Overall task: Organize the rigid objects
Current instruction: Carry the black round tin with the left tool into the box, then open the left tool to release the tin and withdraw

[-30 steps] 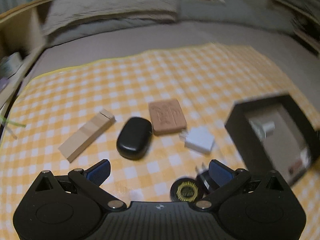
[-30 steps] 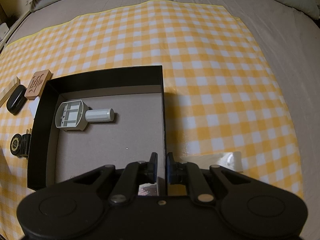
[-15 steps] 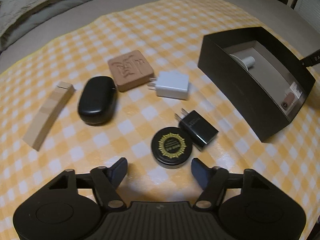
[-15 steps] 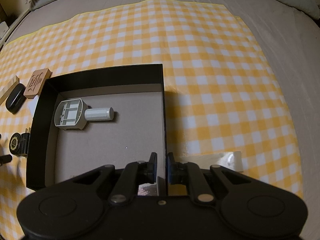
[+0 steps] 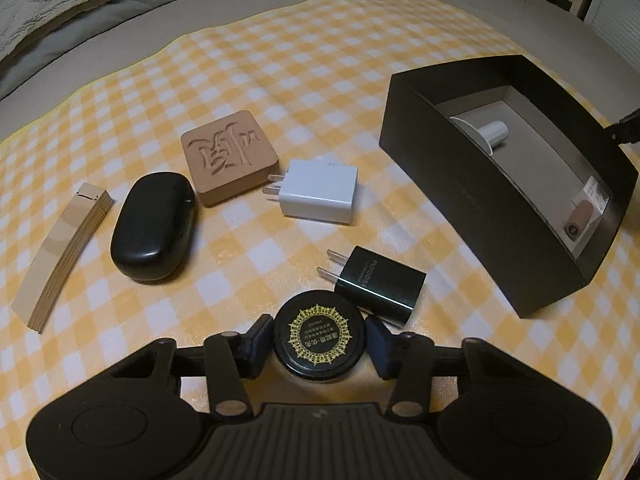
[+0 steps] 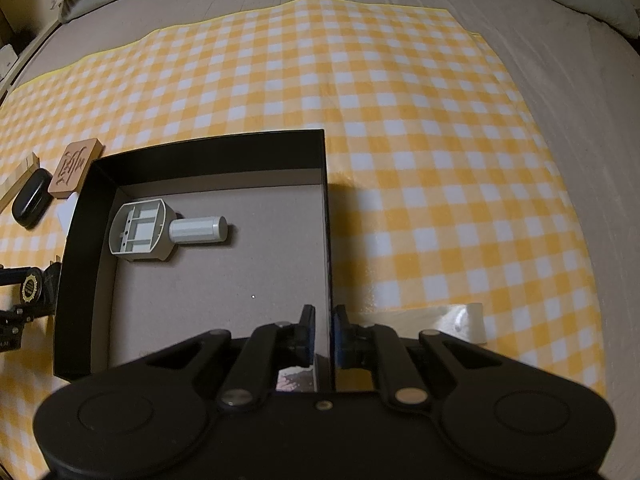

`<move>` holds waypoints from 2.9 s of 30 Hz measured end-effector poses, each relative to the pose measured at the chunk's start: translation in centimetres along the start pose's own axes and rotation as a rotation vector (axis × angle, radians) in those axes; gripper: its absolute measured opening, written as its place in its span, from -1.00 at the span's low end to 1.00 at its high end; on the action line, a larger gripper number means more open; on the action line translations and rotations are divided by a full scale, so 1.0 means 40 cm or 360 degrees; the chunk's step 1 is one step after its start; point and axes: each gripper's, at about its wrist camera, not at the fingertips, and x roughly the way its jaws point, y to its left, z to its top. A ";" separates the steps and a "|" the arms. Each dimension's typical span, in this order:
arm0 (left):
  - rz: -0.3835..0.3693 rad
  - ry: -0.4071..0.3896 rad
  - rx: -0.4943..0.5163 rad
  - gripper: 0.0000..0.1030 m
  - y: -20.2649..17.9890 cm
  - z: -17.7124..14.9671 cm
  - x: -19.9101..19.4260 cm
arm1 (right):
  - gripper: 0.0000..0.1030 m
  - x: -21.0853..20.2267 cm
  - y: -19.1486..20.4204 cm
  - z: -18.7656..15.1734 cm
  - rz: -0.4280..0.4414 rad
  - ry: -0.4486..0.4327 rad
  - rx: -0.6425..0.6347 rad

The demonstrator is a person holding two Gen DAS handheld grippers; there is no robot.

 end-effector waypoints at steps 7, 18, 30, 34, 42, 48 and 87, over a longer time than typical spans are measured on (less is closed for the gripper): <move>0.0026 -0.0056 -0.0070 -0.02 0.013 0.007 -0.030 | -0.81 0.001 0.001 0.000 -0.0007 0.0001 0.0002; -0.0080 -0.0339 -0.0211 -0.02 -0.013 0.066 -0.144 | -0.94 0.002 -0.019 0.002 -0.0036 -0.0010 0.0006; -0.0220 -0.0353 0.0047 -0.02 -0.241 0.169 -0.119 | -0.94 -0.020 -0.052 0.002 -0.0064 -0.0016 -0.0035; -0.0232 -0.0337 0.0101 -0.02 -0.287 0.188 -0.095 | -0.94 -0.026 -0.043 -0.006 -0.0069 -0.0019 -0.0046; -0.0286 -0.0255 0.0123 -0.02 -0.344 0.226 -0.023 | -0.94 -0.039 -0.031 -0.015 -0.0069 -0.0025 -0.0043; -0.0366 -0.0170 0.0066 -0.02 -0.371 0.243 0.043 | -0.94 -0.053 -0.006 -0.011 -0.0071 -0.0029 -0.0043; -0.0244 -0.0300 0.0015 0.85 -0.354 0.199 -0.066 | -0.95 -0.038 0.049 -0.013 -0.0065 -0.0037 -0.0035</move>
